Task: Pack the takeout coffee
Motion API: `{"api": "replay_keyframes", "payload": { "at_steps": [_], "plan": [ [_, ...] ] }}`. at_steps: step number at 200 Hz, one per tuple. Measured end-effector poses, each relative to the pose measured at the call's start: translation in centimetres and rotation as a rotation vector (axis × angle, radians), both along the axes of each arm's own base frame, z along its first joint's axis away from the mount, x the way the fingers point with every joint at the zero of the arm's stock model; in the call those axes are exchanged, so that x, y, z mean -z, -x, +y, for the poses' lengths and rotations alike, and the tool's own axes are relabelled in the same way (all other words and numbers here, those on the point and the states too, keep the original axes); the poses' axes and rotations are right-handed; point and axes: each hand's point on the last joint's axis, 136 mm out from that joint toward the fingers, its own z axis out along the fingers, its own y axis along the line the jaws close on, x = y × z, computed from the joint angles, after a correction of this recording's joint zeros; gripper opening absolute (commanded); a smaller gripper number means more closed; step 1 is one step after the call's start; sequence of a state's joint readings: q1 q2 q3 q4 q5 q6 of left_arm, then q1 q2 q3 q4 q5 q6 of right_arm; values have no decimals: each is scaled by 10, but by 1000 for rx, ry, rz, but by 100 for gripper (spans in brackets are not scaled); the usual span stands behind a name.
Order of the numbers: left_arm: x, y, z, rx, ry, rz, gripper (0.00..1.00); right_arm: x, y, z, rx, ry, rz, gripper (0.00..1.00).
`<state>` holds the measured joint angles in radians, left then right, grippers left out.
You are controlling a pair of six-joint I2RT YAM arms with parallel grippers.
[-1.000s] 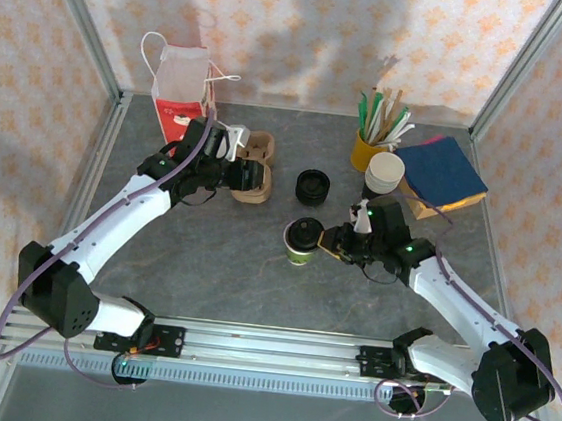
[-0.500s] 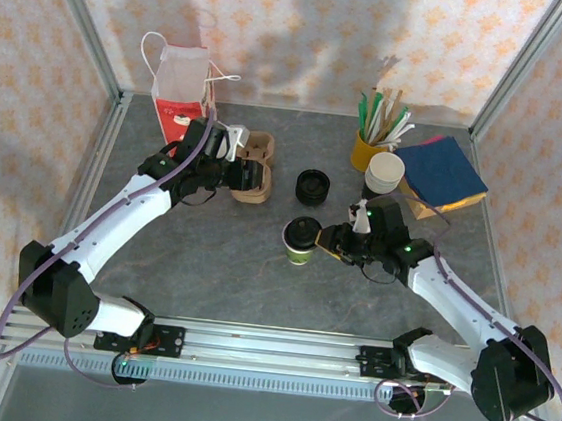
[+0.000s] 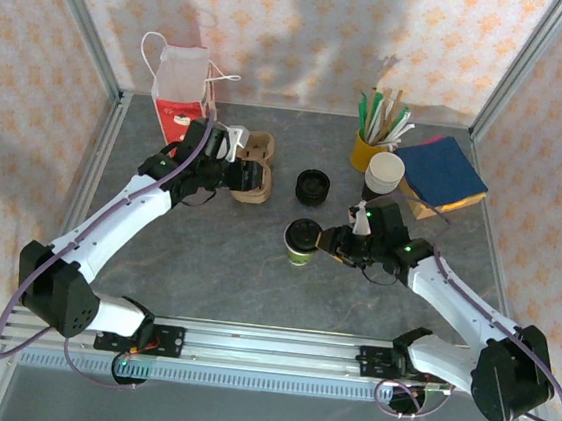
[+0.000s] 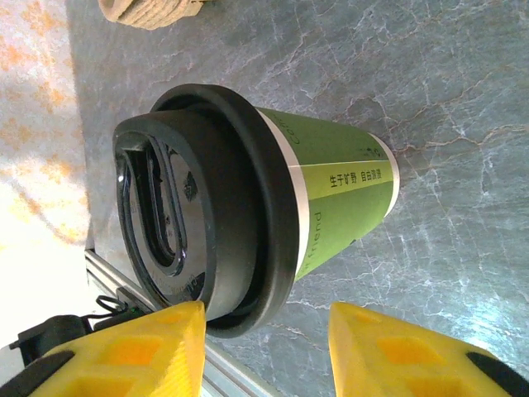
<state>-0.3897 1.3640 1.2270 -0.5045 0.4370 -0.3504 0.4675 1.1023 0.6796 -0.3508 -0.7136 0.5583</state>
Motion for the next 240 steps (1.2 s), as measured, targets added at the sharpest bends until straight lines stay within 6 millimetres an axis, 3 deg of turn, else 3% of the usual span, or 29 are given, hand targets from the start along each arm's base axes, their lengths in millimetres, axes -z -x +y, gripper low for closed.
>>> {"api": "replay_keyframes", "payload": {
  "at_steps": [36,75,101,140,162,200,240],
  "plan": [
    [0,0,0,0,0,0,51,-7,0,-3,-18,28,-27,48],
    [0,-1,2,-8,-7,-3,51,-42,-12,-4,-30,55,-132,50],
    [-3,-1,11,-47,-28,-31,62,-64,-20,-9,-5,63,-221,50],
    [-12,5,22,-114,-5,-84,66,-85,-25,-13,46,32,-322,50],
    [6,8,23,-141,28,-64,68,-87,-29,-12,62,4,-353,50],
    [52,19,19,-140,43,43,71,-67,-29,-13,68,16,-347,50],
    [57,22,10,-115,72,48,72,-62,-34,-10,69,20,-346,50]
  ]
}}
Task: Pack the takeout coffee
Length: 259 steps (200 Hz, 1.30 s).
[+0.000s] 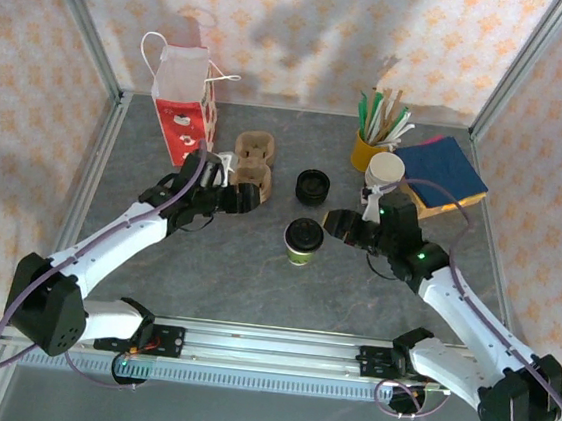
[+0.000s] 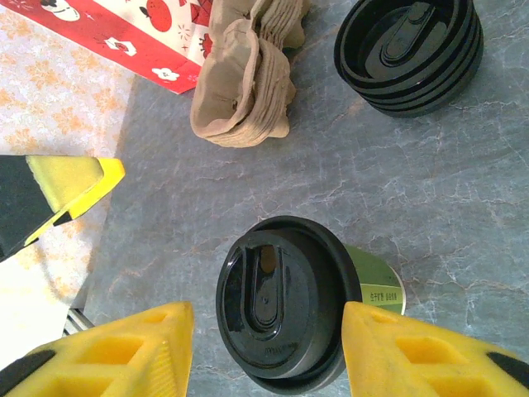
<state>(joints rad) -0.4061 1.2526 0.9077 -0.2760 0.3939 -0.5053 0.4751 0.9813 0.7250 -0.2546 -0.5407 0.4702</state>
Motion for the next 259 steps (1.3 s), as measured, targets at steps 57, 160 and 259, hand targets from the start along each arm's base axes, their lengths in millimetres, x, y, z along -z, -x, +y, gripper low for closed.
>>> {"api": "replay_keyframes", "payload": {
  "at_steps": [57,160,259],
  "plan": [
    [1,-4,-5,4,24,1,71,19,0,6,-15,19,40,50],
    [4,-8,-7,1,30,1,70,38,9,24,-65,26,98,50],
    [4,-8,-7,1,29,0,70,35,12,35,-103,-1,94,51]
  ]
}}
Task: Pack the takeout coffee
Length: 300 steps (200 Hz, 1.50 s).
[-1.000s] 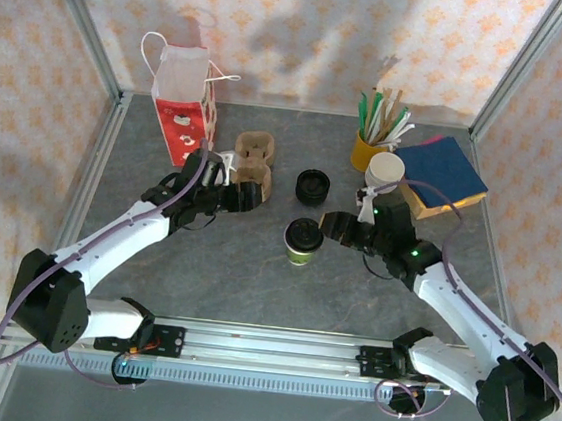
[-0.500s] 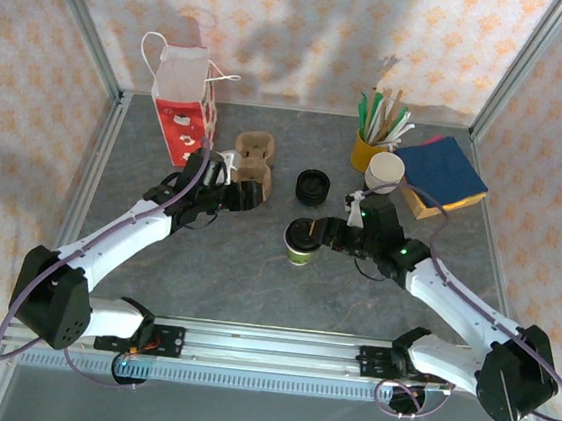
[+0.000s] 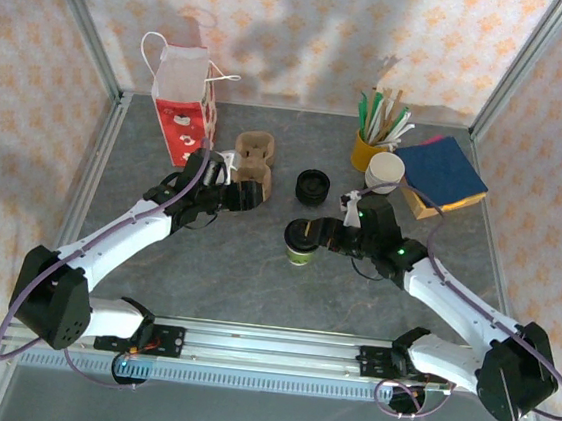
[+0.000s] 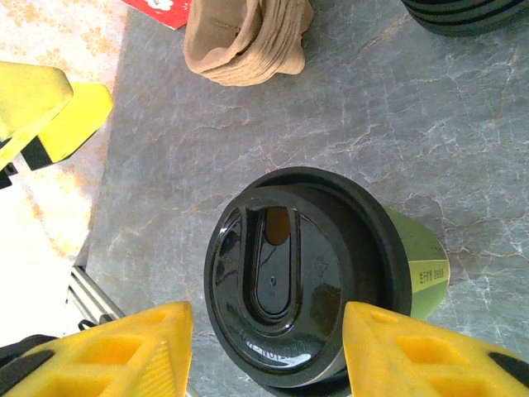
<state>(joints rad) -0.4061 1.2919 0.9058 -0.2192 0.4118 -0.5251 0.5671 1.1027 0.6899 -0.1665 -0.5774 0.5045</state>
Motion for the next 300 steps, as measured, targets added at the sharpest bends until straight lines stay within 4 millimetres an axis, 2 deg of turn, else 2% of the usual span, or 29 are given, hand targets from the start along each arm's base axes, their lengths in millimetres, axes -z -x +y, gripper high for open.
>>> {"api": "replay_keyframes", "payload": {
  "at_steps": [77,88,100,134,165,179,226,268,300],
  "plan": [
    [0,1,-1,6,2,1,73,-1,1,2,-12,-10,0,52],
    [0,2,-3,16,9,4,76,-2,1,1,-8,-2,-1,54],
    [1,4,-6,35,12,9,81,-4,-1,-2,5,10,-9,63],
    [7,17,-29,141,20,28,89,-22,-7,-23,88,15,-67,75],
    [15,32,-50,242,43,64,94,-37,-16,-47,170,-19,-120,76],
    [17,36,-55,275,57,77,95,-32,-13,-48,162,-29,-118,76],
    [28,46,-73,351,92,122,93,3,-3,-43,114,-12,-36,73],
    [42,51,-82,395,100,164,88,12,-6,-36,86,-21,-16,71],
    [44,50,-84,408,103,161,85,14,-9,-30,66,-35,-11,70]
  ]
}}
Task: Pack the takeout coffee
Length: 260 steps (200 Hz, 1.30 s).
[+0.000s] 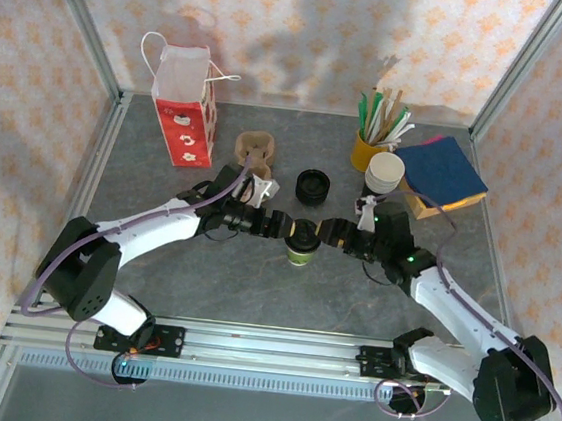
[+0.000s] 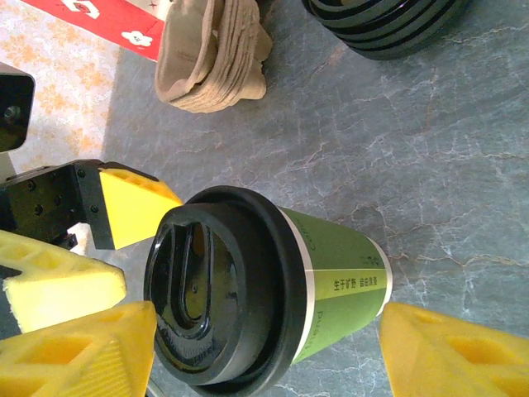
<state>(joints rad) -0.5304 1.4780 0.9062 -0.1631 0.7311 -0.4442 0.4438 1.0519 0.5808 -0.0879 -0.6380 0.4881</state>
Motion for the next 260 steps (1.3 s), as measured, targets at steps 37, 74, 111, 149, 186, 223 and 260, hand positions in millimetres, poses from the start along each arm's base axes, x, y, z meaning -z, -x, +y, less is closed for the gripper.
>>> {"api": "replay_keyframes", "payload": {
  "at_steps": [37,74,111,149,186,223,260],
  "plan": [
    [1,-1,-3,11,9,7,83,9,-2,5,-20,-2,24,69],
    [8,-5,-6,21,-2,13,81,19,-2,6,-25,12,54,68],
    [12,-9,-6,28,-29,6,80,25,-3,5,-24,27,61,67],
    [13,-10,-6,34,-33,-2,79,28,-4,4,-21,36,66,67],
    [13,-10,-6,33,-35,-2,79,30,-4,4,-20,37,67,67],
    [25,-7,-5,30,-9,-19,77,36,-3,3,-18,27,42,66],
    [28,-7,-8,26,36,-43,77,38,-3,3,-13,-1,-6,66]
  ]
}}
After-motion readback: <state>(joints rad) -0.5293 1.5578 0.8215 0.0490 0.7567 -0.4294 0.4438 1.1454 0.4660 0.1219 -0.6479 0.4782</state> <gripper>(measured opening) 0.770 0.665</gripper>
